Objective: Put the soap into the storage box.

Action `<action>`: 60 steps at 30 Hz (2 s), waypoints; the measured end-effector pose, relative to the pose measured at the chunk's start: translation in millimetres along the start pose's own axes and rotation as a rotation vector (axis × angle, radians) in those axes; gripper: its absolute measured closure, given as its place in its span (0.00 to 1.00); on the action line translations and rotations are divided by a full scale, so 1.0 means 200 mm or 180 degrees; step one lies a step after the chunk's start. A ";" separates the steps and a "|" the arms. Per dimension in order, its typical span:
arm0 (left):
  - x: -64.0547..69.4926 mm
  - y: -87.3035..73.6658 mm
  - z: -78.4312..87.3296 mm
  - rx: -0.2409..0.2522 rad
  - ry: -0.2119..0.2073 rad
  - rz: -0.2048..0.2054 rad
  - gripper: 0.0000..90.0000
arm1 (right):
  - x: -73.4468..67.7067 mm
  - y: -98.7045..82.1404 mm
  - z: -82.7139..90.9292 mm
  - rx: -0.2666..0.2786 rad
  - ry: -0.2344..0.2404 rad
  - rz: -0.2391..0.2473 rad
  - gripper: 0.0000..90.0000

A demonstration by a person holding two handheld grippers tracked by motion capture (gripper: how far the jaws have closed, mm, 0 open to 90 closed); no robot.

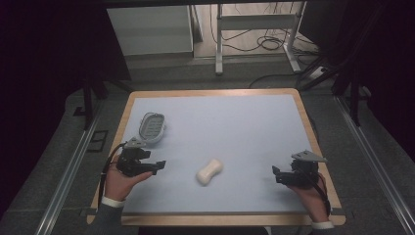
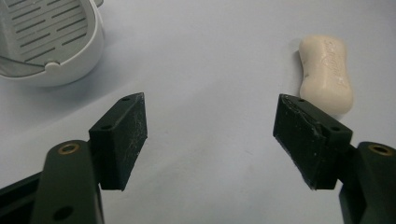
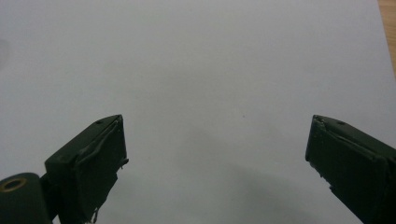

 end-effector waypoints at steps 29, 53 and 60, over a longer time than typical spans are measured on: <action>0.18 0.12 -0.13 -0.0215 -0.0118 -0.0229 0.27 | -0.02 -0.01 -0.01 -0.0036 0.0045 0.0030 0.06; 0.39 0.11 -0.26 -0.0398 -0.0243 -0.0460 0.27 | -0.01 -0.01 -0.01 -0.0001 0.0024 0.0029 0.07; 0.45 0.12 -0.31 -0.0464 -0.0286 -0.0510 0.27 | -0.01 -0.01 -0.01 0.0001 0.0030 0.0007 0.07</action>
Point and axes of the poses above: each handheld gripper's, and its own axes: z roughly backward along the jaws, y roughly out of its top, x roughly to its right, the point moved 9 cm from there along -z, roughly forward along the jaws, and after that the axes turned 4 degrees about z, right-handed, at the moved point
